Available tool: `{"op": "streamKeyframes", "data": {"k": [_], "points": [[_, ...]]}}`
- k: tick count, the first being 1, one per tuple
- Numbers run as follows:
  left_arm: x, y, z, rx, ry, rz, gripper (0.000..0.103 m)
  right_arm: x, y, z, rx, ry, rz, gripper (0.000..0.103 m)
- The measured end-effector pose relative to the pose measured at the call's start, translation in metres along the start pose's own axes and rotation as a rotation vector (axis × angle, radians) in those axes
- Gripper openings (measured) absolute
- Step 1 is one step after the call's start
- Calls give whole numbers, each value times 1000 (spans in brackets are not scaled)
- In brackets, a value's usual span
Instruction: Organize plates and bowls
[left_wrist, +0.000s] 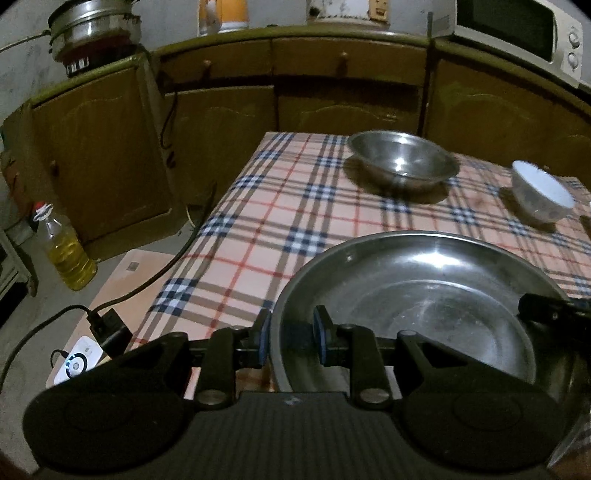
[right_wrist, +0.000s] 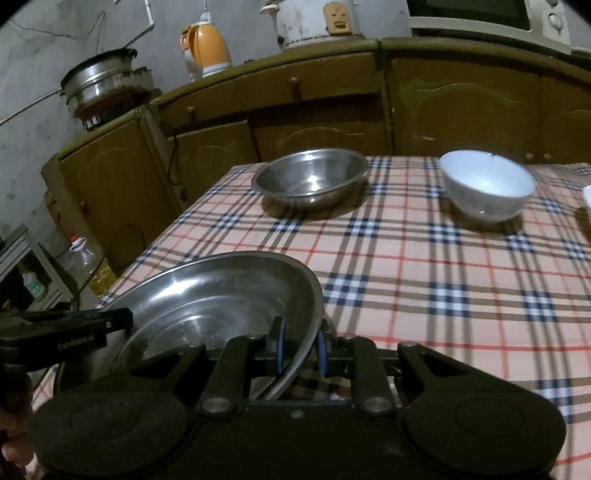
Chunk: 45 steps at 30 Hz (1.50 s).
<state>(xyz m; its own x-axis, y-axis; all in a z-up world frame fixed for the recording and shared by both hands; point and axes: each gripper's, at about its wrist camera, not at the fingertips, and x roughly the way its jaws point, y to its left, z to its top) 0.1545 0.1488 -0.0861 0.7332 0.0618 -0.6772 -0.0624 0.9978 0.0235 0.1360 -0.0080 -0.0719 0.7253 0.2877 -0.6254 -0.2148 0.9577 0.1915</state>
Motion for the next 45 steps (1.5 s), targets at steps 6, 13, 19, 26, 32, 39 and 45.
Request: {"op": "streamKeyframes", "data": {"k": [6, 13, 19, 26, 32, 39, 45], "points": [[15, 14, -5, -16, 9, 22, 25, 22, 11, -5, -17, 16, 15, 23], [20, 22, -7, -60, -13, 32, 25, 31, 14, -8, -20, 8, 37, 24], [20, 25, -10, -82, -11, 10, 26, 31, 6, -12, 17, 26, 18, 25], [9, 23, -9, -94, -16, 33, 26, 10, -4, -7, -10, -12, -24, 29], [-11, 19, 4, -108, -44, 28, 28, -11, -25, 9, 26, -35, -40, 35], [-28, -5, 42, -65, -104, 20, 39, -28, -36, 43, 10, -98, -39, 38], [-29, -27, 74, -31, -152, 3, 62, -27, -45, 73, -8, -123, -22, 51]]}}
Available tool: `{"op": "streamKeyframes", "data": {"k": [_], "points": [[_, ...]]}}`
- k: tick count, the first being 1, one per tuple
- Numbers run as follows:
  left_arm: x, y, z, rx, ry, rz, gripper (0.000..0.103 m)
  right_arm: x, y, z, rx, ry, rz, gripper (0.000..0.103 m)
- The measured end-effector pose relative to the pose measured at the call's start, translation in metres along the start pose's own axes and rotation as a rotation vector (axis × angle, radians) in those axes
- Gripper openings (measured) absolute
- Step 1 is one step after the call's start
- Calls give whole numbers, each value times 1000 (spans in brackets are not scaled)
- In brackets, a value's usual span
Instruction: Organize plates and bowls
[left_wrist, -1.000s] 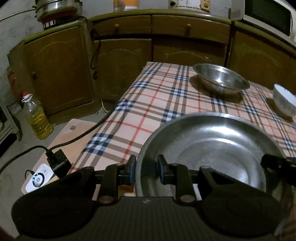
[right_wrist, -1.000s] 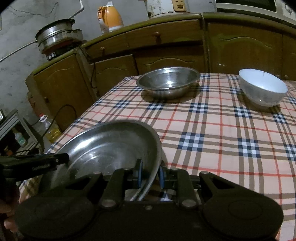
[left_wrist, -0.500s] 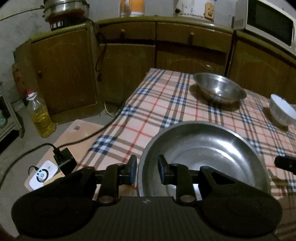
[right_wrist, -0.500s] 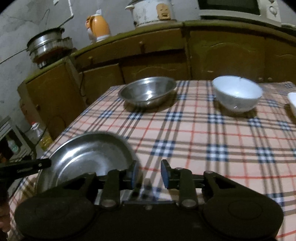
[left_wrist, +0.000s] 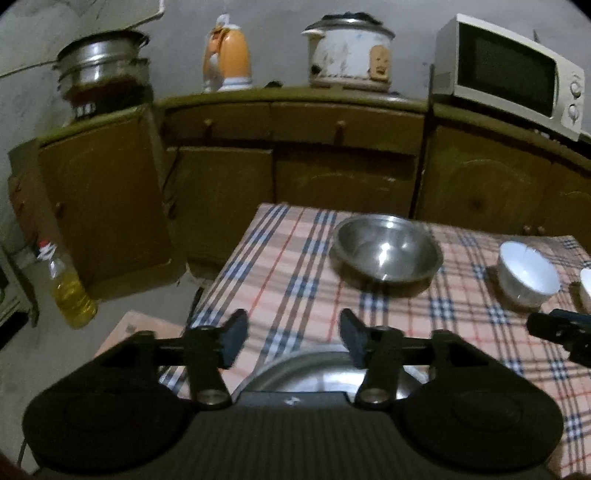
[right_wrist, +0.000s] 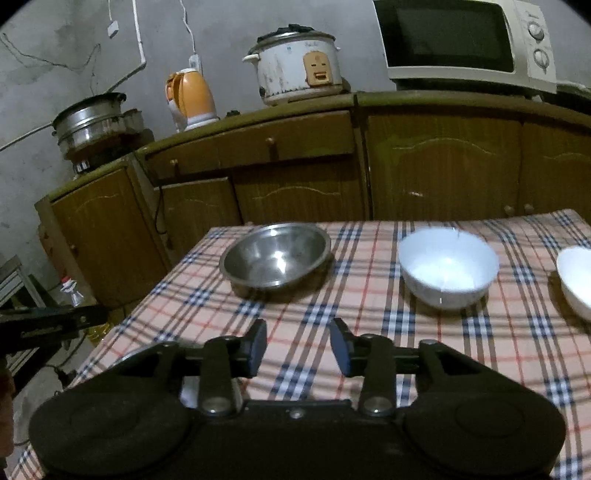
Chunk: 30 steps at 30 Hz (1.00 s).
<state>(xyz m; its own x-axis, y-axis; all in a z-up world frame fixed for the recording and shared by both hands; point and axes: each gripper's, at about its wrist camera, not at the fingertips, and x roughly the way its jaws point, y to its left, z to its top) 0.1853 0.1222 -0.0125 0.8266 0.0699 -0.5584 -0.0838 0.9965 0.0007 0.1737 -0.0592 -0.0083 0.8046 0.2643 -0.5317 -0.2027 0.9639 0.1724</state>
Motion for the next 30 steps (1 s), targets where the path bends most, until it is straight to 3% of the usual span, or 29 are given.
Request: {"op": "streamKeyframes", "data": {"k": [5, 13, 24, 27, 29, 30], "points": [[24, -10, 25, 28, -12, -10, 72, 21, -6, 26, -18, 1, -4, 59], [96, -24, 55, 17, 57, -19, 72, 89, -21, 56, 45, 51, 9, 60], [192, -32, 63, -6, 166, 15, 70, 189, -21, 59, 34, 157, -32, 62], [208, -36, 60, 18, 186, 13, 56, 207, -25, 57, 47, 178, -32, 62], [217, -36, 59, -9, 201, -17, 36, 215, -27, 57, 61, 185, -9, 59], [216, -36, 59, -27, 198, -37, 30, 218, -29, 56, 76, 188, 8, 41]]}}
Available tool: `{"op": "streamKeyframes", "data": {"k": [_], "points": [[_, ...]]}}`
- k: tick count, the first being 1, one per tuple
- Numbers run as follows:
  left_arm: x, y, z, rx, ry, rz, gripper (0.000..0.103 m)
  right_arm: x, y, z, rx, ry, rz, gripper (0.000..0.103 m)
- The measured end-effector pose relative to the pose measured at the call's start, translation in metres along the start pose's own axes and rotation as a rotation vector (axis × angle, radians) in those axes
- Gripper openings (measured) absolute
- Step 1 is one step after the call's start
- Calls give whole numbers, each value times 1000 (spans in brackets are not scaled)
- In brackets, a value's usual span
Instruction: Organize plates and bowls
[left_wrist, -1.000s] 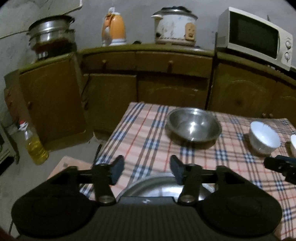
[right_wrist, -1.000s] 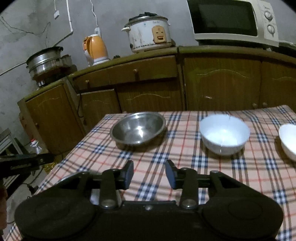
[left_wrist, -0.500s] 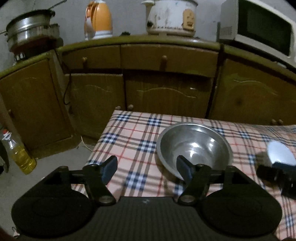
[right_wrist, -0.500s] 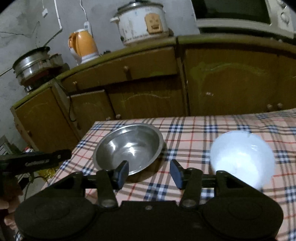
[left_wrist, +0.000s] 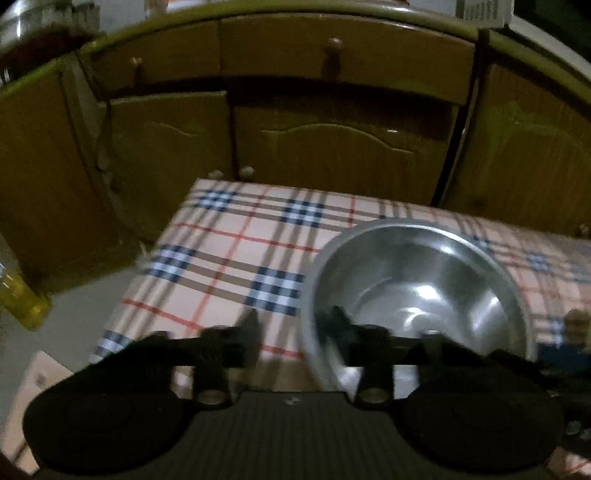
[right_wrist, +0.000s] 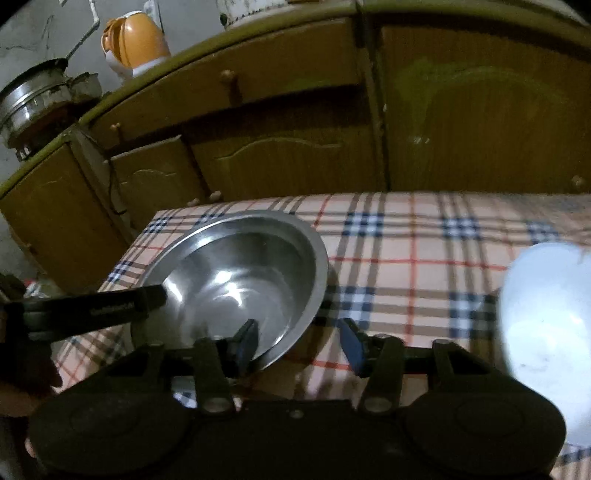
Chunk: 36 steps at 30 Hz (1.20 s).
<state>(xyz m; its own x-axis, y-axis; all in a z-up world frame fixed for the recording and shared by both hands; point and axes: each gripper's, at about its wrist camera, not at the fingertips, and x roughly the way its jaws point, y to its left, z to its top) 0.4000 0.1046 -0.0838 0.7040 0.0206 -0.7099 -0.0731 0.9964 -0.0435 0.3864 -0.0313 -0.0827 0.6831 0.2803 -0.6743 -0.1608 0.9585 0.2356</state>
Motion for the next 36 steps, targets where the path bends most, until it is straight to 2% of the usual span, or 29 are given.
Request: {"op": "streamKeyframes", "data": {"k": [1, 4, 6, 11, 20, 27, 33, 36], "points": [[-2, -2, 0, -5, -7, -16, 19, 0, 0, 0, 1, -4, 14, 29], [-9, -9, -4, 31, -27, -6, 20, -4, 2, -1, -6, -25, 10, 28], [-14, -8, -5, 0, -16, -26, 19, -14, -1, -3, 4, -43, 11, 27], [-49, -15, -8, 2, -45, -17, 19, -47, 1, 0, -23, -74, 15, 27], [-143, -43, -12, 28, -146, -19, 20, -148, 4, -1, -69, -174, -3, 26], [-212, -68, -27, 41, -199, -41, 20, -236, 3, -18, -104, -249, -31, 26], [-255, -90, -48, 62, -228, -68, 20, -297, -8, -40, -89, -285, -48, 27], [-263, -100, -59, 85, -237, -74, 20, -320, -16, -53, -72, -288, -63, 27]]}}
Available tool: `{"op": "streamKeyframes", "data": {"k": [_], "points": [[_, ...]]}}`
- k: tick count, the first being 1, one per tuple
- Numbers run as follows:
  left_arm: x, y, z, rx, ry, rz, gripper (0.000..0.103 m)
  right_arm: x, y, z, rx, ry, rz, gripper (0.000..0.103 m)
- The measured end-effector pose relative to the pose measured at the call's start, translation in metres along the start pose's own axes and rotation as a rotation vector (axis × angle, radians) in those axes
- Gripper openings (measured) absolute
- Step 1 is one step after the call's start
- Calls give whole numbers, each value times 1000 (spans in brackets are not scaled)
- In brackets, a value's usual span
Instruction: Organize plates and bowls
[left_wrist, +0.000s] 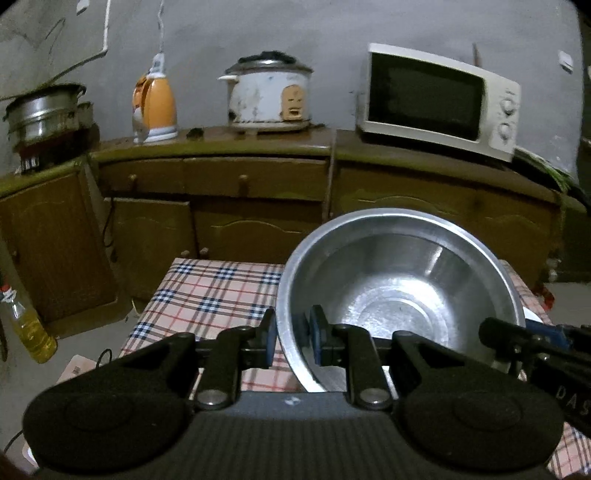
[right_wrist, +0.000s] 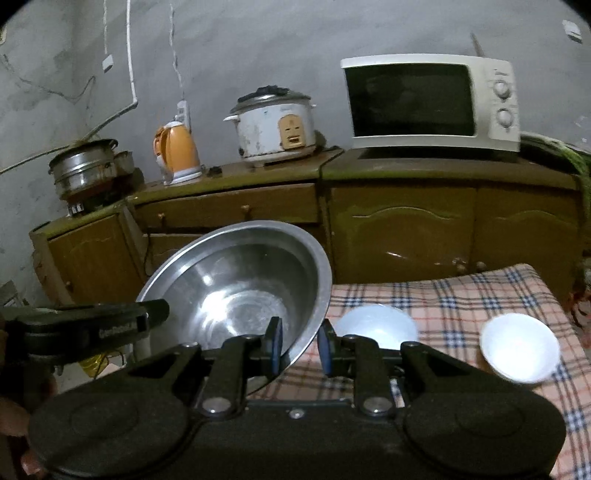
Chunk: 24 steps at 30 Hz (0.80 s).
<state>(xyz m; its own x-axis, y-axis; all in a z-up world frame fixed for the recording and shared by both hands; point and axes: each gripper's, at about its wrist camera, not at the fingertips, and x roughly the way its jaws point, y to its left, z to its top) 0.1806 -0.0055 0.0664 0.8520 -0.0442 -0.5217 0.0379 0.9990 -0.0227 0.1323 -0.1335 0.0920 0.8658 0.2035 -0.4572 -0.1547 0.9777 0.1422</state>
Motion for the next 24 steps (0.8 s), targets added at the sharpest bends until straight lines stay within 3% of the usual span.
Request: {"op": "streamKeyframes", "data": {"k": [12, 24], "points": [[-37, -40, -42, 16, 15, -75, 20, -72, -36, -44, 48, -22, -57, 26], [-38, -74, -88, 39, 70, -145, 20, -98, -72, -90, 81, 6, -138, 26]]}}
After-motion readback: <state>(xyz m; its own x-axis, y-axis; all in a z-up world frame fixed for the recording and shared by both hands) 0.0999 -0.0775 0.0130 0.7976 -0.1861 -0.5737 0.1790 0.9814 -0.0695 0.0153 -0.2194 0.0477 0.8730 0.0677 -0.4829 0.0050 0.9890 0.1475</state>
